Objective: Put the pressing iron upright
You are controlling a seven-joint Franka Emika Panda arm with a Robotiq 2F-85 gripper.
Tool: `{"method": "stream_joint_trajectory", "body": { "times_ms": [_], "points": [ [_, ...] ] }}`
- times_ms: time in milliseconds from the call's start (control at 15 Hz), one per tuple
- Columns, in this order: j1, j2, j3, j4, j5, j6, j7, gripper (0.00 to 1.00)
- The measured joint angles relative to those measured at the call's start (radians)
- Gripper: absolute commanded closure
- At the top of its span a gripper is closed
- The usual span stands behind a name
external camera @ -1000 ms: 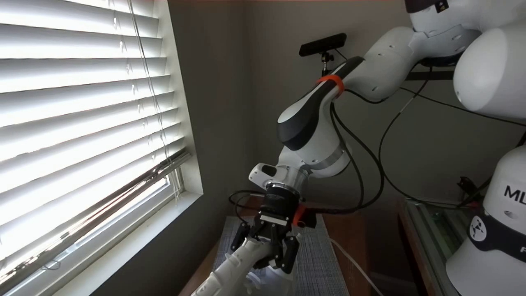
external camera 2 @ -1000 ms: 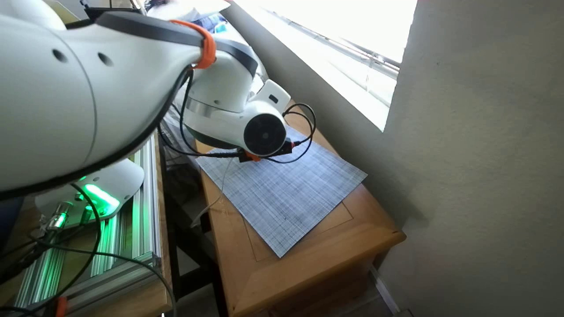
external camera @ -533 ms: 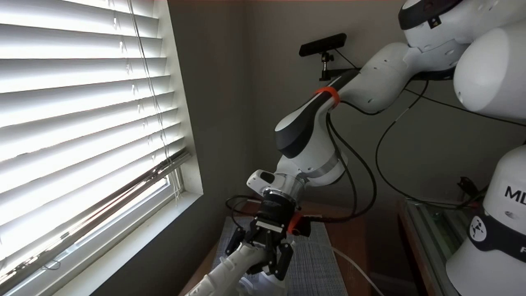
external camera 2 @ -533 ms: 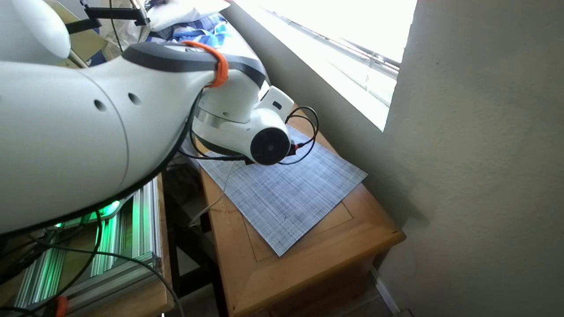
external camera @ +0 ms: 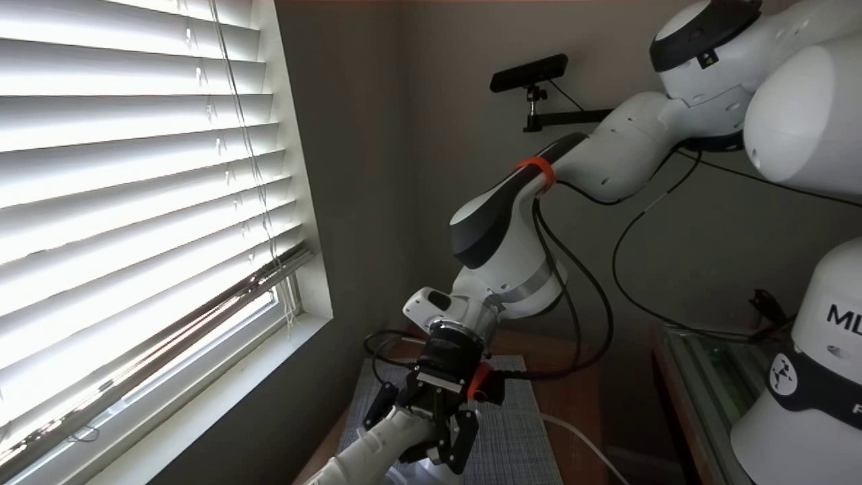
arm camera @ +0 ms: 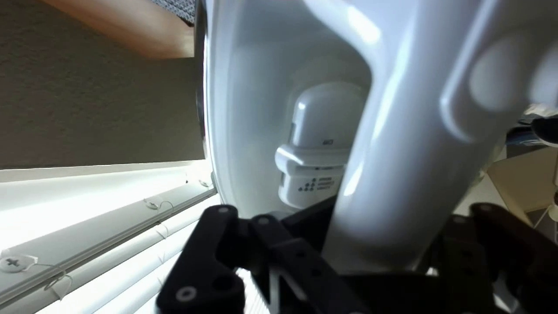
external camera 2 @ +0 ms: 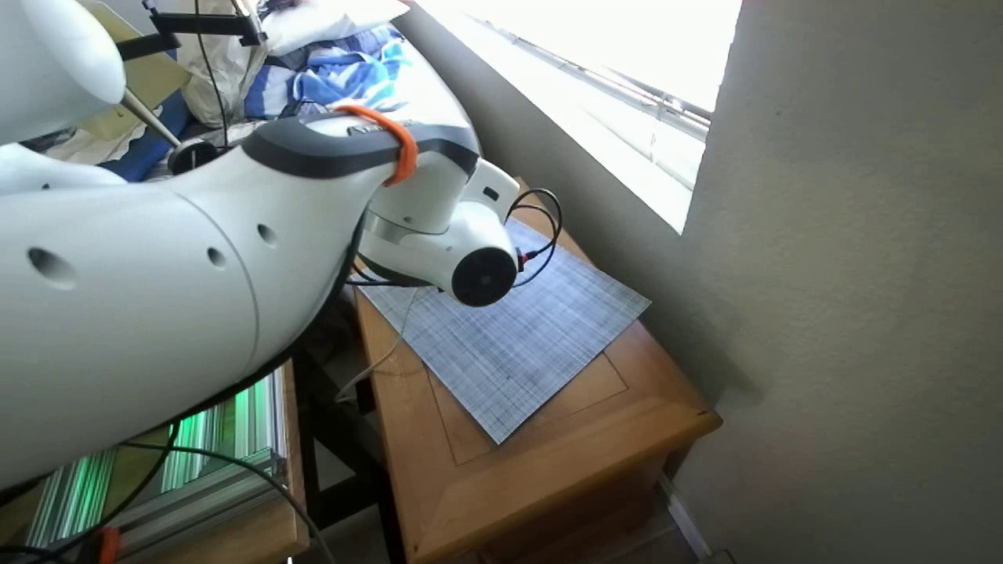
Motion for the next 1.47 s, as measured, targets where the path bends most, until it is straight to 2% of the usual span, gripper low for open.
{"method": "stream_joint_trajectory", "body": {
  "times_ms": [1067,1467],
  "points": [
    [-0.042,0.026,-0.030,0.031,0.002,-0.047,-0.006,1.00],
    [-0.116,0.080,-0.070,0.105,0.025,-0.223,-0.029,1.00]
  ]
}}
